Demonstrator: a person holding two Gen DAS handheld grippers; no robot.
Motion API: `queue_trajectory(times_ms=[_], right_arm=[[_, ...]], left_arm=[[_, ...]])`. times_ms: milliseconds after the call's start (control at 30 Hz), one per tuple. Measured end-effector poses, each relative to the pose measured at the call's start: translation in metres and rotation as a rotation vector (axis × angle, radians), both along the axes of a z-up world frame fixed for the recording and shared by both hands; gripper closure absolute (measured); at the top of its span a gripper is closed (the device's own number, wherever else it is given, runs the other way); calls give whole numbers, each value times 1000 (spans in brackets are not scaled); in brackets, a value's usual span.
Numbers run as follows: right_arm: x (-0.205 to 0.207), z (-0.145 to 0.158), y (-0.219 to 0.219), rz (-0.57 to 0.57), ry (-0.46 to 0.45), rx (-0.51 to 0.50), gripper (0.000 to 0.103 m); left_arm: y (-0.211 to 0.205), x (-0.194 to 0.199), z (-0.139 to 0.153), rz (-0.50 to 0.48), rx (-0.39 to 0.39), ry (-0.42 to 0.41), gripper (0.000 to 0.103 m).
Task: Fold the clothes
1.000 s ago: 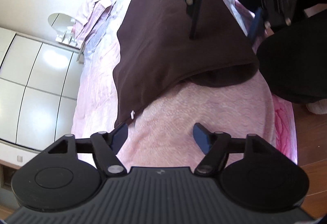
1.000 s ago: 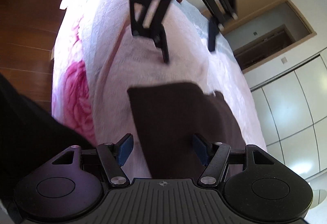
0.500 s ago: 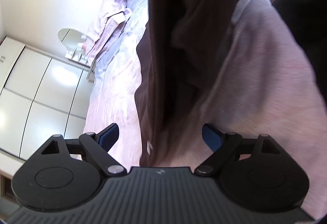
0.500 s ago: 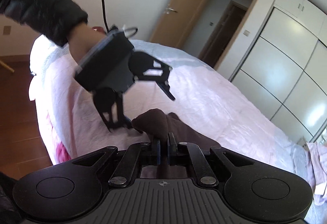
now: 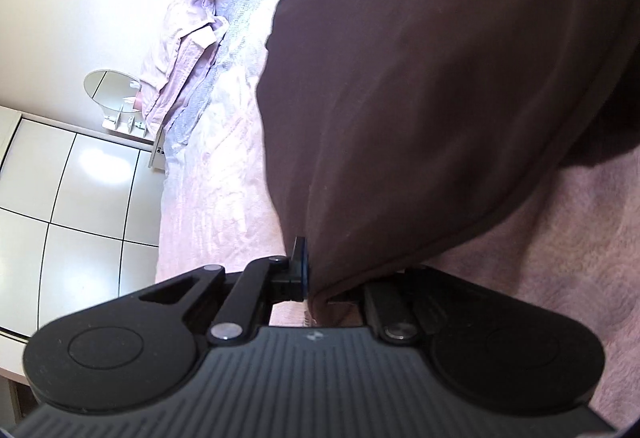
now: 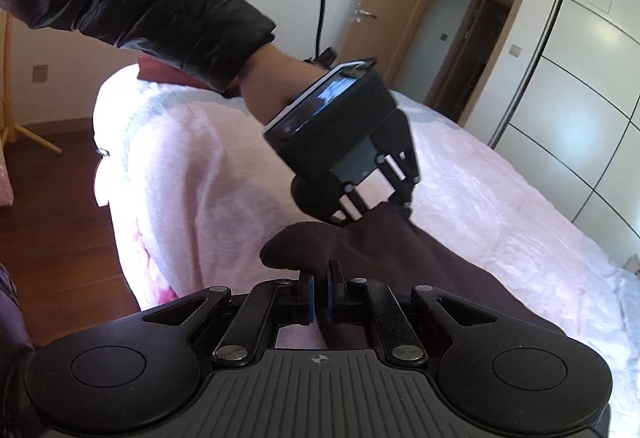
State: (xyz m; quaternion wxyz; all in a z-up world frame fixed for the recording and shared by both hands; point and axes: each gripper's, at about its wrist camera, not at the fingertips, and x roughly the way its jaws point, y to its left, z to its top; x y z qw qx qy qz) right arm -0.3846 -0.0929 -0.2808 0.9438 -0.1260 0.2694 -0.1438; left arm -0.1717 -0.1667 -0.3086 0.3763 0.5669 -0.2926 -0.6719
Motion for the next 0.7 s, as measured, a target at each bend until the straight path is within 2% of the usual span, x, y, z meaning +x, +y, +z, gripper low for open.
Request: queue_trajectory(times_ms=[67,167,367,433,533,600,700], right_arm=[[-9,6,-9,-32,-62,26,99],[-47,24,-32,-140,-212,65,99],[-158,32,-86,-414,-523,191,99],[-194,21,-105,-509,-582,244,99],[-244,-7,-135,-656,-650,354,99],[-273,-41,-160,-768,-677,475,99],[-318,-87,-195,-944,-692,735,98]], left_arm=[[-22,-27,5,-19,-4,-7,98],[-58,-73,8,-54,-6,-18,97],[-132,-163,13,-124,-9,-40,96],[-156,-194,15,-148,-10,-47,96],[-193,-239,18,-183,-12,-57,88],[-218,-266,11,-192,7,-61,73],[-247,-281,-16,-157,77,-32,68]])
